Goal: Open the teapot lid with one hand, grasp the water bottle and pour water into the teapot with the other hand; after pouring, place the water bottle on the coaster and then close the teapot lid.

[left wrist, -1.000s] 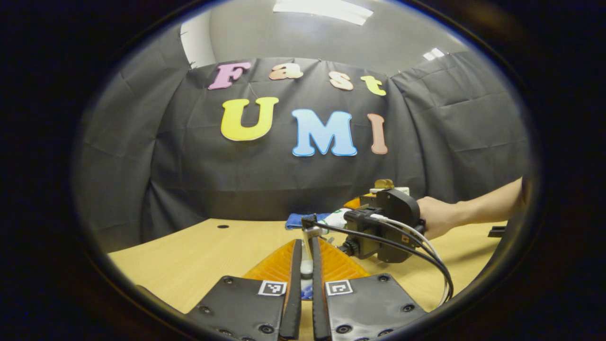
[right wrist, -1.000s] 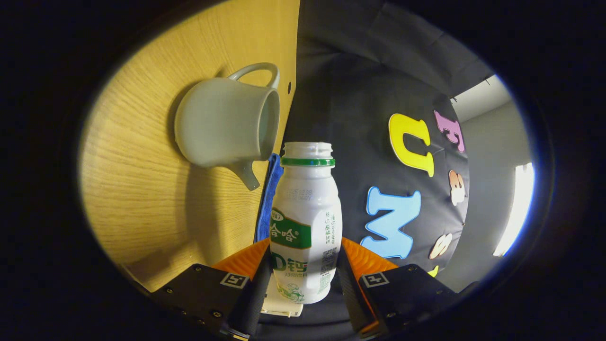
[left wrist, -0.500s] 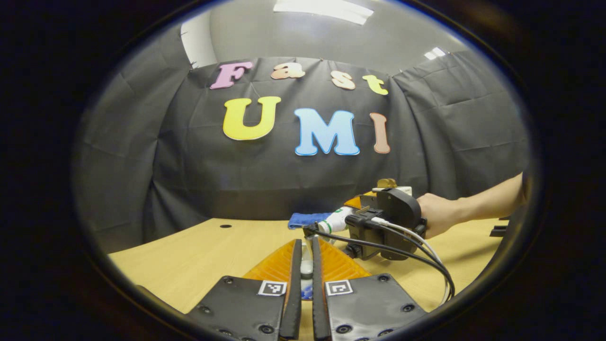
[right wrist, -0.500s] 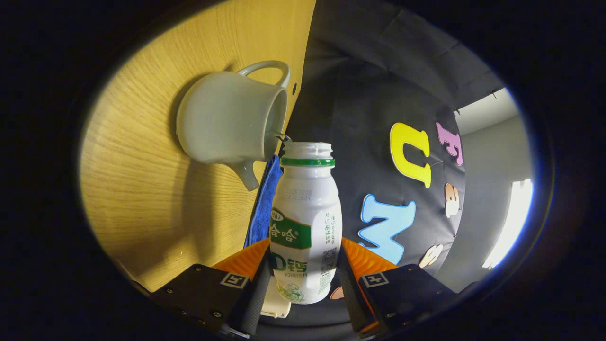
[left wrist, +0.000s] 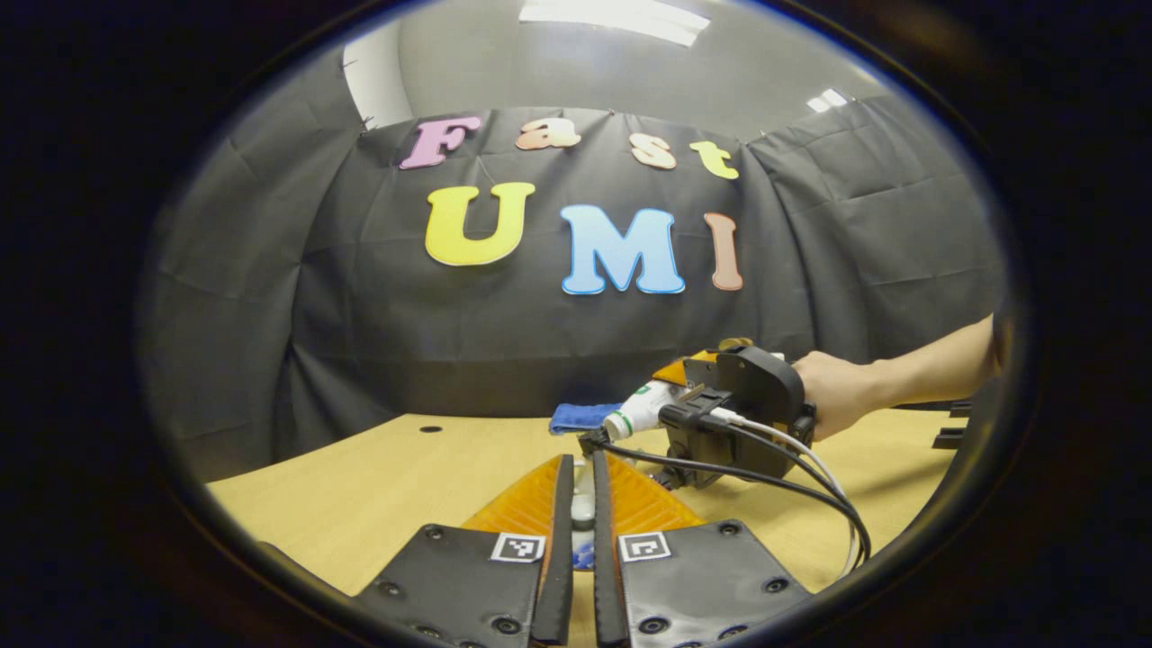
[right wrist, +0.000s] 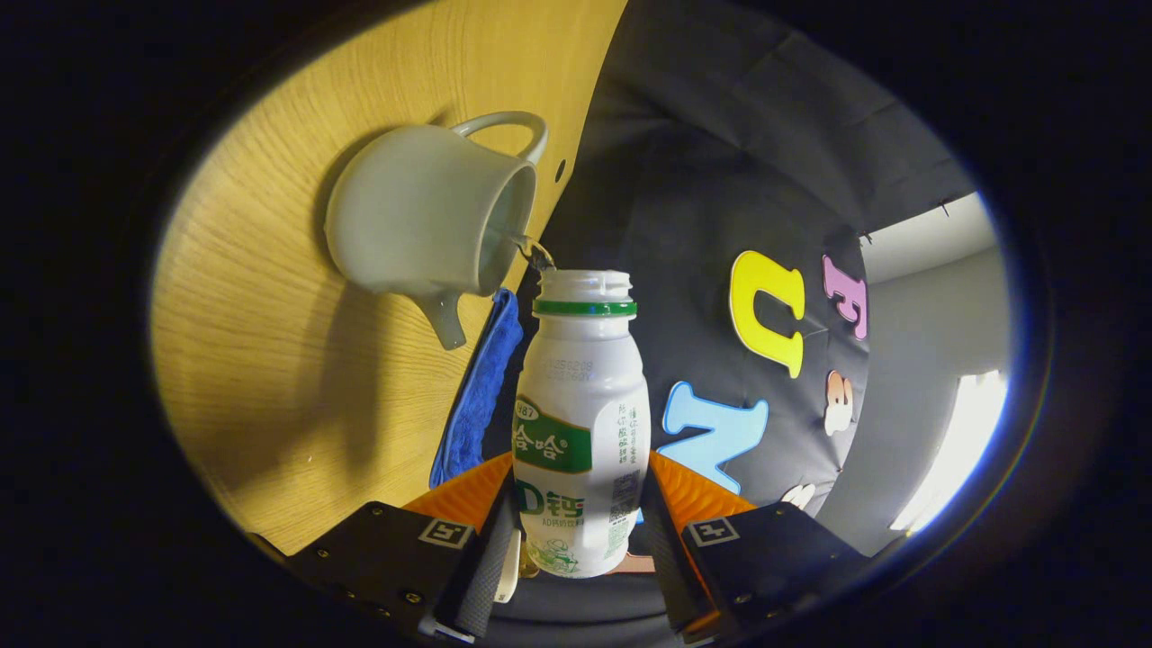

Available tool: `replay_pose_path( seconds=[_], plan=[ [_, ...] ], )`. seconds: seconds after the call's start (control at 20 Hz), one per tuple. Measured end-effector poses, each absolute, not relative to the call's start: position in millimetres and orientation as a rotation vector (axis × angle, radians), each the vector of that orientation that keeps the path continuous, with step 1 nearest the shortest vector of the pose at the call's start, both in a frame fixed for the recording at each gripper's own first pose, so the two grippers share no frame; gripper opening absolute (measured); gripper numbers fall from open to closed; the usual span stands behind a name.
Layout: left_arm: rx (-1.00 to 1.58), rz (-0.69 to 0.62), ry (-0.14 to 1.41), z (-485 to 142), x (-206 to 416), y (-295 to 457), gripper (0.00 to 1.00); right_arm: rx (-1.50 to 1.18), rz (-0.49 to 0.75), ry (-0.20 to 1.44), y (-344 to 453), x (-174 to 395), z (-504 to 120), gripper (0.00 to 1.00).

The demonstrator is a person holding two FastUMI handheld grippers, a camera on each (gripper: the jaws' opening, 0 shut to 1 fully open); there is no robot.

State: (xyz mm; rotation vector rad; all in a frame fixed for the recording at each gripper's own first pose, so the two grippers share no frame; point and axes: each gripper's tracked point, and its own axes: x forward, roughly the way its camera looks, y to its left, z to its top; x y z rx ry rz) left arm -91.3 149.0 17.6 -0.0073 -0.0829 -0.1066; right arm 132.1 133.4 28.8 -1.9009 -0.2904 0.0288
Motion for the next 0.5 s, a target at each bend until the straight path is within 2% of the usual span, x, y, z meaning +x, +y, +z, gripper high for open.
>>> replay_pose_path(
  seconds=[0.5],
  plan=[
    [-0.004, -0.106, -0.085, 18.1, -91.8, 148.7, 0.20, -1.980, 0.018, -0.342, 138.0, 127.8, 46.6, 0.71]
  ],
)
